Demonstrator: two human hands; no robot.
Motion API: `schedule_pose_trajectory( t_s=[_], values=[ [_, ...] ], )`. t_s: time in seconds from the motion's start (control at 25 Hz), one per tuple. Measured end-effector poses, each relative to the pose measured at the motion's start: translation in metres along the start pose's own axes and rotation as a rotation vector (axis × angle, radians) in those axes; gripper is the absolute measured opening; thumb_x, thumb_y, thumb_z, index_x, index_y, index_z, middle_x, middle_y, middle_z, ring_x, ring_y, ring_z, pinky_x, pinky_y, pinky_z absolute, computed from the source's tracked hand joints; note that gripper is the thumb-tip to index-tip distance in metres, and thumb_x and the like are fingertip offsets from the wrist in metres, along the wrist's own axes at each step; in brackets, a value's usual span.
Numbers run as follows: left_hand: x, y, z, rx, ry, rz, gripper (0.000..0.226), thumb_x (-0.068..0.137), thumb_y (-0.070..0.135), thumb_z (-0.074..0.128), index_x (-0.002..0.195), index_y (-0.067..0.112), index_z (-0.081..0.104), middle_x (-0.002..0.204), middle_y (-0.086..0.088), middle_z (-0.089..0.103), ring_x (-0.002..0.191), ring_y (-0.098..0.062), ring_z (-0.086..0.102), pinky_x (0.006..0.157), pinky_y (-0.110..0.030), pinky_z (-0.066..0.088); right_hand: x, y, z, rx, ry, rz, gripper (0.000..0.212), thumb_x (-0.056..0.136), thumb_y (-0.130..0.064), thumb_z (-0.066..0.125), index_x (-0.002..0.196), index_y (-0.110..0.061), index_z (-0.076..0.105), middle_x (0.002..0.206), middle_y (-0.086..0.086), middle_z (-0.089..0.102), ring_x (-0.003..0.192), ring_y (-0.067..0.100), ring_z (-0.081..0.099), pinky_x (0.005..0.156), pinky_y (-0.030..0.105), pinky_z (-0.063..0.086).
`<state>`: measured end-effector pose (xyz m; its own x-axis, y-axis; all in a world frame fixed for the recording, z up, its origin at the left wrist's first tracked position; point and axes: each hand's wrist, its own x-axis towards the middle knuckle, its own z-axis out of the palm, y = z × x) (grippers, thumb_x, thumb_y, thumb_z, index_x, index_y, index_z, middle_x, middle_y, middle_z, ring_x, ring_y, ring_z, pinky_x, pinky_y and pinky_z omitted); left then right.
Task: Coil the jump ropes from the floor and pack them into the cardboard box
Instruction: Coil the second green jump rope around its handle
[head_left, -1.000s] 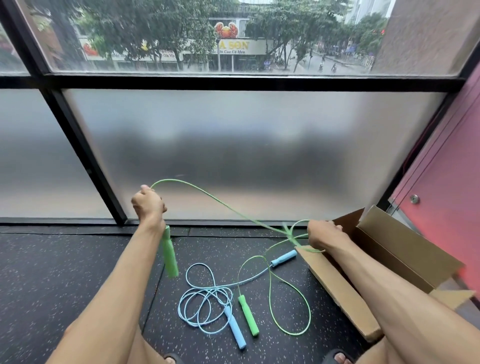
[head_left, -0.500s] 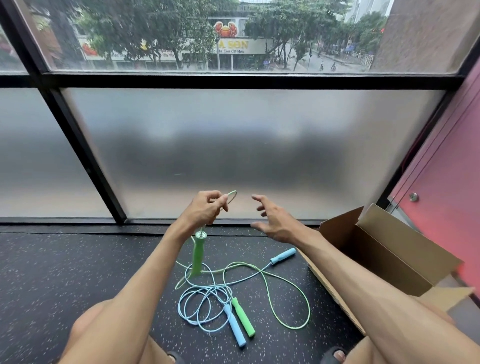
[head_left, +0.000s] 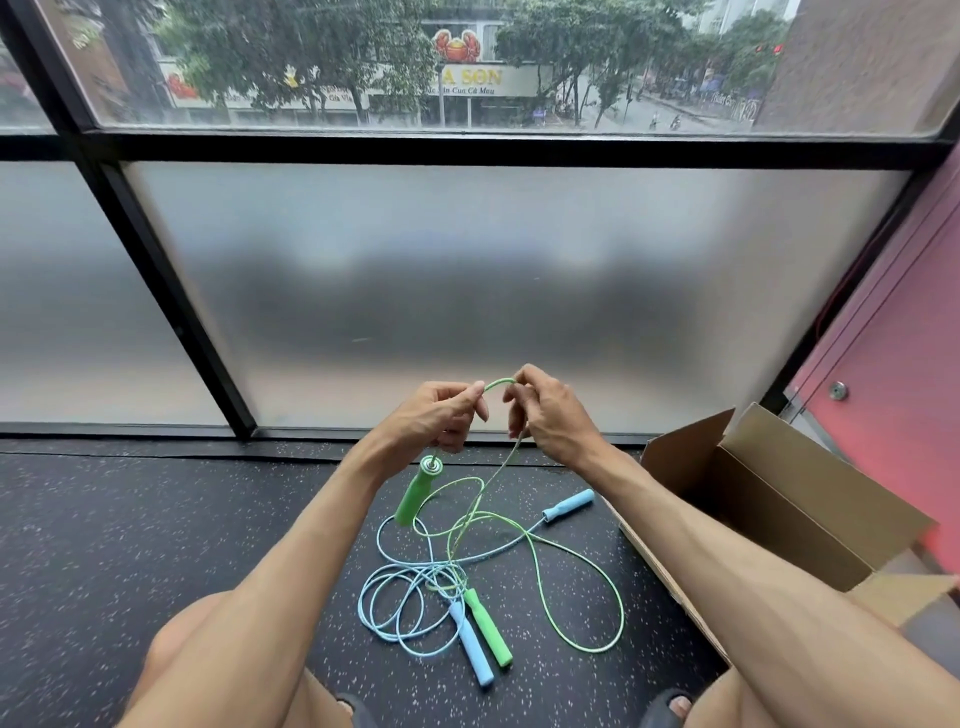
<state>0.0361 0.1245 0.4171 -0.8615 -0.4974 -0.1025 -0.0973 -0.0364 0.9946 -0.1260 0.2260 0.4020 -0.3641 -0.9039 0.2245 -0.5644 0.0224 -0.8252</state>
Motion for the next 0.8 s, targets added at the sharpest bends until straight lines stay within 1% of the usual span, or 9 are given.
schedule_pose_trajectory(
  t_s=[0.12, 0.2, 0.28, 0.4, 0.48, 0.56, 0.6, 0.68, 0.8],
  values=[
    [0.0, -0.005, 0.002, 0.02, -0.046, -0.048, 0.035, 0.099, 0.036, 0.053, 0.081, 0.007, 0.063, 0.057, 0.0, 0.03, 0.05, -0.014, 0.029, 0.049, -0.023, 0.03, 0.003, -0.003, -0.01, 0.036, 0.199, -0.053, 0.022, 0.104, -0.014, 0.042, 0.087, -0.008, 0.054, 0.056, 0.01, 0.059, 0.046, 0.02, 0.054, 0.049, 0.039, 0.055],
    [-0.001, -0.007, 0.006, 0.001, -0.059, -0.043, 0.036, 0.101, 0.035, 0.049, 0.08, 0.008, 0.06, 0.057, 0.0, 0.03, 0.049, -0.014, 0.028, 0.049, -0.023, 0.028, 0.004, -0.001, -0.016, 0.091, 0.234, -0.038, 0.018, 0.104, -0.014, 0.045, 0.09, -0.007, 0.054, 0.056, 0.012, 0.054, 0.047, 0.017, 0.048, 0.051, 0.041, 0.059],
    [-0.001, -0.003, 0.009, -0.1, -0.078, -0.005, 0.034, 0.103, 0.03, 0.043, 0.084, 0.006, 0.058, 0.056, 0.001, 0.029, 0.049, -0.013, 0.026, 0.048, -0.024, 0.025, 0.004, 0.002, -0.016, 0.106, 0.221, 0.003, 0.013, 0.103, -0.016, 0.047, 0.096, -0.006, 0.05, 0.057, 0.011, 0.052, 0.047, 0.015, 0.047, 0.052, 0.044, 0.06],
    [-0.002, 0.007, 0.009, -0.349, -0.102, 0.077, 0.031, 0.105, 0.02, 0.036, 0.091, 0.002, 0.057, 0.058, -0.002, 0.032, 0.049, -0.013, 0.028, 0.05, -0.025, 0.025, 0.003, 0.009, -0.008, 0.071, 0.082, 0.103, 0.013, 0.104, -0.018, 0.046, 0.1, -0.006, 0.044, 0.058, 0.011, 0.058, 0.048, 0.021, 0.055, 0.055, 0.05, 0.057],
    [-0.002, 0.012, 0.009, -0.474, -0.083, 0.137, 0.029, 0.104, 0.015, 0.034, 0.101, -0.002, 0.058, 0.065, -0.007, 0.043, 0.054, -0.019, 0.043, 0.056, -0.027, 0.037, -0.001, 0.013, 0.001, 0.068, -0.107, 0.202, 0.014, 0.104, -0.02, 0.045, 0.1, -0.008, 0.042, 0.063, 0.013, 0.063, 0.052, 0.025, 0.06, 0.057, 0.044, 0.056],
    [0.0, 0.015, 0.009, -0.573, -0.032, 0.209, 0.031, 0.104, 0.012, 0.033, 0.11, -0.005, 0.058, 0.082, -0.015, 0.062, 0.077, -0.03, 0.065, 0.074, -0.035, 0.054, -0.007, 0.015, 0.007, 0.065, -0.258, 0.267, 0.012, 0.104, -0.018, 0.045, 0.101, -0.007, 0.041, 0.069, 0.014, 0.066, 0.056, 0.024, 0.063, 0.057, 0.036, 0.055],
    [0.002, 0.015, 0.008, -0.627, 0.004, 0.251, 0.032, 0.105, 0.012, 0.032, 0.114, -0.007, 0.057, 0.094, -0.02, 0.067, 0.093, -0.037, 0.068, 0.085, -0.04, 0.055, -0.009, 0.015, 0.009, 0.056, -0.305, 0.284, 0.011, 0.103, -0.016, 0.046, 0.102, -0.007, 0.04, 0.072, 0.014, 0.068, 0.058, 0.023, 0.065, 0.057, 0.033, 0.055],
    [0.006, 0.015, 0.005, -0.697, 0.09, 0.328, 0.035, 0.106, 0.012, 0.031, 0.119, -0.01, 0.054, 0.115, -0.029, 0.065, 0.114, -0.043, 0.062, 0.097, -0.046, 0.052, -0.012, 0.016, 0.009, 0.041, -0.349, 0.312, 0.011, 0.101, -0.012, 0.05, 0.105, -0.006, 0.041, 0.077, 0.015, 0.07, 0.064, 0.024, 0.068, 0.061, 0.032, 0.058],
    [0.011, 0.011, -0.001, -0.721, 0.262, 0.398, 0.039, 0.107, 0.014, 0.031, 0.128, -0.015, 0.048, 0.126, -0.033, 0.059, 0.118, -0.043, 0.06, 0.103, -0.048, 0.048, -0.014, 0.014, 0.008, 0.012, -0.352, 0.333, 0.012, 0.098, -0.011, 0.056, 0.1, -0.007, 0.044, 0.078, 0.014, 0.07, 0.064, 0.022, 0.068, 0.06, 0.029, 0.057]
  ],
)
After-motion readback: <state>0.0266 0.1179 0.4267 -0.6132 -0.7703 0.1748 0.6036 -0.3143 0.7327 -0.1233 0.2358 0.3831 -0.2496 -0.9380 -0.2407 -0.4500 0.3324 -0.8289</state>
